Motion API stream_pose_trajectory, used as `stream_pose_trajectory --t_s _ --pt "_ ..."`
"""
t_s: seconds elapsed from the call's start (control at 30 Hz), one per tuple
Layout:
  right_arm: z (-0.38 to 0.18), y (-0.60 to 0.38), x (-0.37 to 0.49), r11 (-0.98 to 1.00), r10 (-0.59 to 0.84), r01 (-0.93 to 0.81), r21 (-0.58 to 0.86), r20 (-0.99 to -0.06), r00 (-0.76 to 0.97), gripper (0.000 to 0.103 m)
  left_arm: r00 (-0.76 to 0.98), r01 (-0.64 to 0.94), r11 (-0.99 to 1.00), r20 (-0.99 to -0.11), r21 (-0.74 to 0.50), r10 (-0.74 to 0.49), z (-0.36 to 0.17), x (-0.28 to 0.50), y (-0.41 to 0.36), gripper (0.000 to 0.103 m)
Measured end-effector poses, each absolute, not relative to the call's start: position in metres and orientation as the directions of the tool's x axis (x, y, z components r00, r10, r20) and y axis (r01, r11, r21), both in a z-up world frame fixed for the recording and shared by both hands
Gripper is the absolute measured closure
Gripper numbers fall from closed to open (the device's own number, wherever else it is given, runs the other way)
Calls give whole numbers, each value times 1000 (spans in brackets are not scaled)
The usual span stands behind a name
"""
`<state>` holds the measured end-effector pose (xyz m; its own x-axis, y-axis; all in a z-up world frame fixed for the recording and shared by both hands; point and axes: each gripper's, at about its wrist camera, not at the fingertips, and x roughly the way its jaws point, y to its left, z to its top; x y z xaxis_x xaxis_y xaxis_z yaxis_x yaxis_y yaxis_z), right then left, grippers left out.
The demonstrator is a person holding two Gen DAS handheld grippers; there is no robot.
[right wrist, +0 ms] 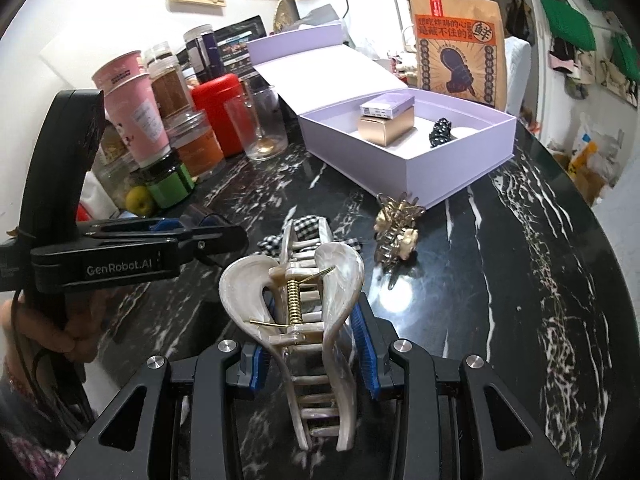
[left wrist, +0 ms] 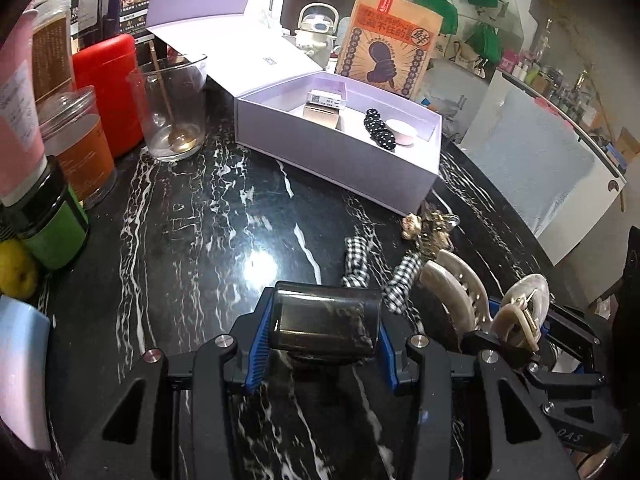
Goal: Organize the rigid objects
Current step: 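Lift and carry the dark case and cream claw clip toward the lavender box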
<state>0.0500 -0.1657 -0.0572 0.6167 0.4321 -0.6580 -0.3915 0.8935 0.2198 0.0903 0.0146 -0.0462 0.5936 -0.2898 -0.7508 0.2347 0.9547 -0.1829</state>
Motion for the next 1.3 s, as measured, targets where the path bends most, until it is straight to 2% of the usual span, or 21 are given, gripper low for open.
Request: stream_pose_trajectory --t_s 0.67,1.3 --pt "-42 -186 28 899 424 -375 225 -659 622 67 541 330 920 -757 -211 -368 -33 63 -25 59" --pt "-11 -207 53 908 416 -337 248 -625 660 67 531 432 880 -733 -198 -426 -2 104 -51 59"
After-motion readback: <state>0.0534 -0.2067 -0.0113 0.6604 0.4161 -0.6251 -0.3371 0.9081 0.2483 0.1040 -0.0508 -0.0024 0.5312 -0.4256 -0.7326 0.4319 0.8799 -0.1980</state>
